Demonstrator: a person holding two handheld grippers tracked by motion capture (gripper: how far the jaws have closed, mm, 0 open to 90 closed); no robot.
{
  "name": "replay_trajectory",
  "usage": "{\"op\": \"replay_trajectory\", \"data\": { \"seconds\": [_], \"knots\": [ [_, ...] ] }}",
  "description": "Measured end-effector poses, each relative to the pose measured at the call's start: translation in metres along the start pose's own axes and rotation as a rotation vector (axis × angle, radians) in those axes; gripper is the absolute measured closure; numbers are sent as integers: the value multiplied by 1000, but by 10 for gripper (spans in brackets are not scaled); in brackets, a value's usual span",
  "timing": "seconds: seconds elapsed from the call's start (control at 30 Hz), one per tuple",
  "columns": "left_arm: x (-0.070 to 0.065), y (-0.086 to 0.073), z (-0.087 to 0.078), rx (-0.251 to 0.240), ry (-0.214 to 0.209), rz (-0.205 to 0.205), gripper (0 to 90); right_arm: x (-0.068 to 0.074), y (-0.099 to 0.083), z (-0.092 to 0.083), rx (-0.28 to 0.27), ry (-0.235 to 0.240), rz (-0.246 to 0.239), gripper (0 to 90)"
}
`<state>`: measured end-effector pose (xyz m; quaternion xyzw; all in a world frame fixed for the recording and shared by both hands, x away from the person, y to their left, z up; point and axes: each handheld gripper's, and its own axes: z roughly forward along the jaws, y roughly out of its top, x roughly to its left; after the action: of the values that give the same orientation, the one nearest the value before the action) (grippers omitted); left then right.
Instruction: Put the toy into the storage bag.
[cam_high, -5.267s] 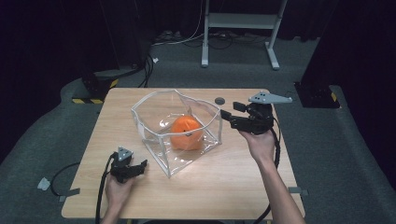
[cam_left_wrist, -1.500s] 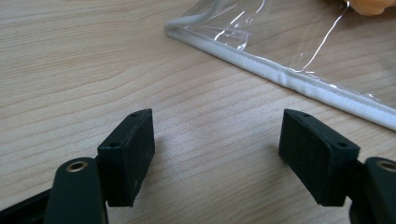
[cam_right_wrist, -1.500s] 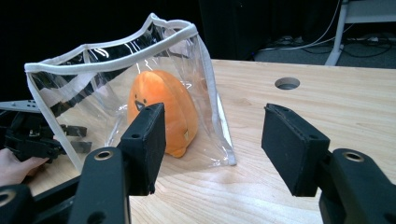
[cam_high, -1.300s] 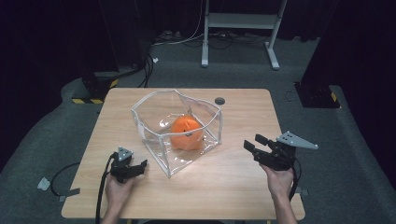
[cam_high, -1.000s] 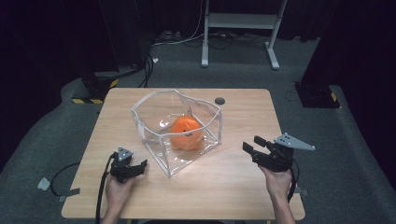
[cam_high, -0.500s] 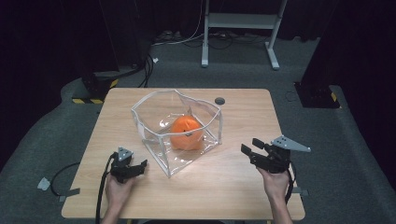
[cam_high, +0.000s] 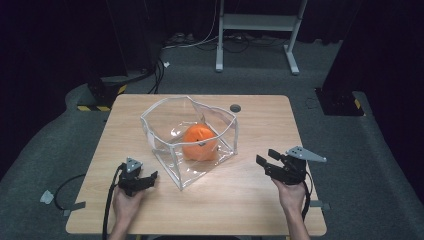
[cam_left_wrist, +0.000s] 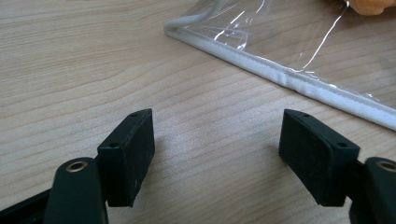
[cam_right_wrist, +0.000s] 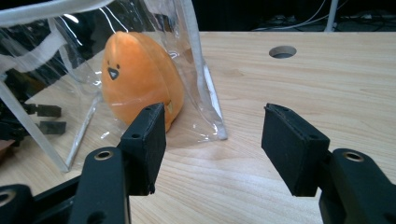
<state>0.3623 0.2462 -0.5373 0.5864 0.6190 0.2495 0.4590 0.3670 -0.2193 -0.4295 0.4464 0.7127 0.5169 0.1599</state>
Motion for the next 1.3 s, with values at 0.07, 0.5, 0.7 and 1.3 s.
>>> {"op": "replay_trajectory", "data": {
  "seconds": [0.07,0.5,0.7,1.3],
  "knots": [
    [0,0,0,0,0,0,268,-1,-1,2,7,-4,-1,401],
    [0,0,0,1,1,0,268,-4,-10,20,59,-20,-11,401],
    [0,0,0,0,1,-1,268,-4,-16,31,88,-25,-14,401],
    [0,0,0,2,1,1,268,-4,-24,52,148,-52,-38,401]
  ]
}}
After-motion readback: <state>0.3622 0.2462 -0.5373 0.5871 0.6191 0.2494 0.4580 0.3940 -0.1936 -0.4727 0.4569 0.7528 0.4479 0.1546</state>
